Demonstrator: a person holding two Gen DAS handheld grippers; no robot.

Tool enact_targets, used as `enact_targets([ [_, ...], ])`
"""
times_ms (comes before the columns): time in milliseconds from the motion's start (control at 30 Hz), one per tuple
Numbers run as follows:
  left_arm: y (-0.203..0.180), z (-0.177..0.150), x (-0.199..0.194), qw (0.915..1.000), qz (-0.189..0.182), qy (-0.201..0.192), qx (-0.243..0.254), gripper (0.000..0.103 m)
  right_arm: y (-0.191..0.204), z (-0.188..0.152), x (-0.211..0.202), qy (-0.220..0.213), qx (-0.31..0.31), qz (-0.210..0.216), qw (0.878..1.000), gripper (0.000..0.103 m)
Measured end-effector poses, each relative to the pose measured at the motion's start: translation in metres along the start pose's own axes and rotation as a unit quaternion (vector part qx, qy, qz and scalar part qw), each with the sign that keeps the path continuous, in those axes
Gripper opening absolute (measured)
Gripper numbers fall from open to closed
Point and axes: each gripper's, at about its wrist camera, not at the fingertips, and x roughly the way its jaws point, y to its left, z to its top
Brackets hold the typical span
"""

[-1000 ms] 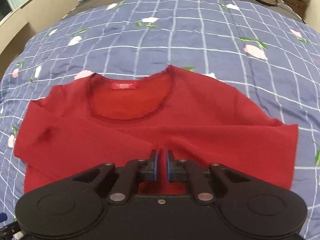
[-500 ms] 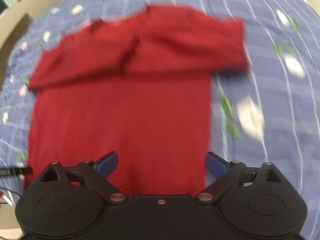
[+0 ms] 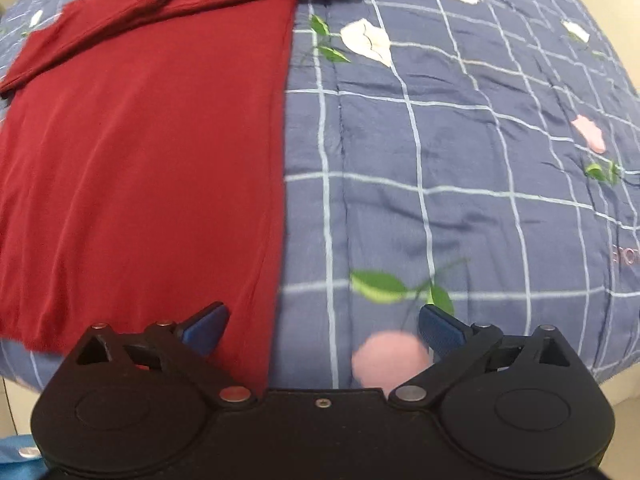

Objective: Fold small clothes
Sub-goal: 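Move both grippers to the hem corners of the red shirt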

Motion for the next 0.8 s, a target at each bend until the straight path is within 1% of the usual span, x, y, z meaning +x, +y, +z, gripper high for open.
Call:
enact_targets([
  [100, 0.003, -0.027, -0.022, 0.9995, 0.004, -0.025, 0.018, 0.102, 0.009, -0.023, -0.024, -0.037, -0.025, 0.018, 0.999, 0.102],
  [167, 0.004, -0.047, -0.036, 0.9982, 0.010, -0.044, 0.039, 0.102, 0.020, -0.039, -0.040, -0.063, -0.072, 0.022, 0.995, 0.102],
  [200, 0.004, -0.055, -0.043, 0.9972, 0.012, -0.052, 0.052, 0.102, 0.028, -0.042, -0.045, -0.073, -0.096, 0.021, 0.992, 0.102],
  [267, 0.000, -0.066, -0.055, 0.9944, 0.020, -0.065, 0.080, 0.102, 0.040, -0.060, -0.056, -0.091, -0.150, 0.017, 0.984, 0.102],
  [367, -0.007, -0.080, -0.064, 0.9898, 0.034, -0.078, 0.114, 0.102, 0.056, -0.079, -0.066, -0.108, -0.210, 0.015, 0.972, 0.102],
  [500, -0.012, -0.090, -0.069, 0.9855, 0.046, -0.090, 0.137, 0.102, 0.075, -0.093, -0.064, -0.124, -0.277, 0.009, 0.953, 0.102],
  [567, -0.017, -0.092, -0.070, 0.9842, 0.051, -0.091, 0.143, 0.102, 0.083, -0.096, -0.059, -0.141, -0.314, 0.003, 0.939, 0.098],
  [667, -0.026, -0.089, -0.064, 0.9834, 0.056, -0.089, 0.148, 0.102, 0.095, -0.100, -0.046, -0.161, -0.373, -0.005, 0.914, 0.088],
  [733, -0.035, -0.085, -0.058, 0.9826, 0.061, -0.087, 0.152, 0.102, 0.100, -0.101, -0.035, -0.163, -0.404, -0.007, 0.900, 0.073],
  [800, -0.045, -0.082, -0.051, 0.9810, 0.065, -0.089, 0.160, 0.102, 0.102, -0.101, -0.022, -0.165, -0.431, -0.009, 0.887, 0.066],
])
